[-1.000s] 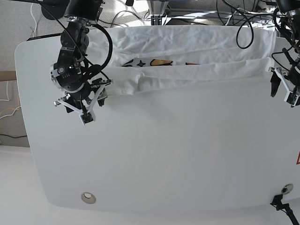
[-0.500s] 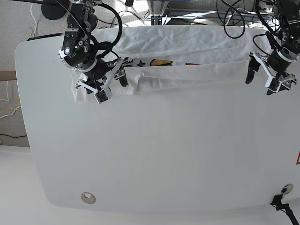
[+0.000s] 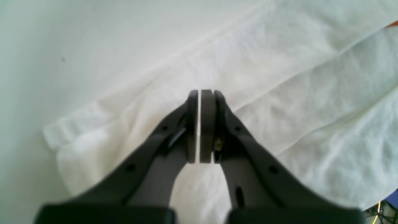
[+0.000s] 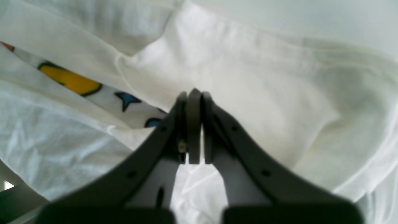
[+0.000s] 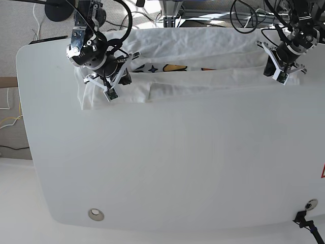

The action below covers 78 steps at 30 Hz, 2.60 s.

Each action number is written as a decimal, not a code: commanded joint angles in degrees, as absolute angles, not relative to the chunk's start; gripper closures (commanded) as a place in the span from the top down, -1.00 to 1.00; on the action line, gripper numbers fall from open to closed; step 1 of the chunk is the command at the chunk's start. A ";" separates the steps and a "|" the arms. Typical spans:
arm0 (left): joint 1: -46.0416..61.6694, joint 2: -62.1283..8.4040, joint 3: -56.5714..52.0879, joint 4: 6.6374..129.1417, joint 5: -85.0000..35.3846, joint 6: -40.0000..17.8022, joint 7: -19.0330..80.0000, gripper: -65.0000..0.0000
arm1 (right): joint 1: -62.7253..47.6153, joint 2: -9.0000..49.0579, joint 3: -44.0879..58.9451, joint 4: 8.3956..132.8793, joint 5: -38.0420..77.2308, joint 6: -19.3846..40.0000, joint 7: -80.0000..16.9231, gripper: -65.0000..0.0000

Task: Fold the T-shirt properly
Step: 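Lower the left gripper onto the shirt's side edge and grasp it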

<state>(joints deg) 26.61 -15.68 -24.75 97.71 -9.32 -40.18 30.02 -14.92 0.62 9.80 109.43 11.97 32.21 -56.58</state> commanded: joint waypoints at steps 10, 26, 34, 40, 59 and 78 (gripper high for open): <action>17.89 -18.42 -16.75 85.49 -4.26 -40.00 29.05 -1.00 | -10.86 4.70 10.33 93.93 12.53 32.22 -45.93 -1.00; 6.73 -20.35 -17.01 77.41 -0.04 -40.00 29.05 -1.00 | 1.01 6.64 14.20 80.92 12.44 31.96 -43.30 -1.00; 2.15 -20.79 -26.59 80.40 -5.41 -40.00 31.60 -0.74 | 1.80 6.29 14.02 81.01 12.44 31.96 -43.30 -1.00; 0.75 -26.86 -32.22 79.34 -19.38 -40.00 41.45 0.56 | 1.80 6.46 13.93 81.01 12.44 31.96 -43.30 -1.00; 2.24 -24.84 -22.20 68.09 -29.41 -40.00 44.44 0.84 | 1.63 6.29 13.85 80.92 12.53 32.22 -43.30 -1.00; 4.18 -22.55 -20.88 75.38 -29.32 -40.00 44.35 -1.00 | 1.54 6.20 13.93 80.75 12.97 32.22 -43.30 -1.00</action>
<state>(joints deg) 4.51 -22.02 -21.02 74.32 -29.21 -39.33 43.42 1.39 5.87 13.82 80.66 14.50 32.84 -41.08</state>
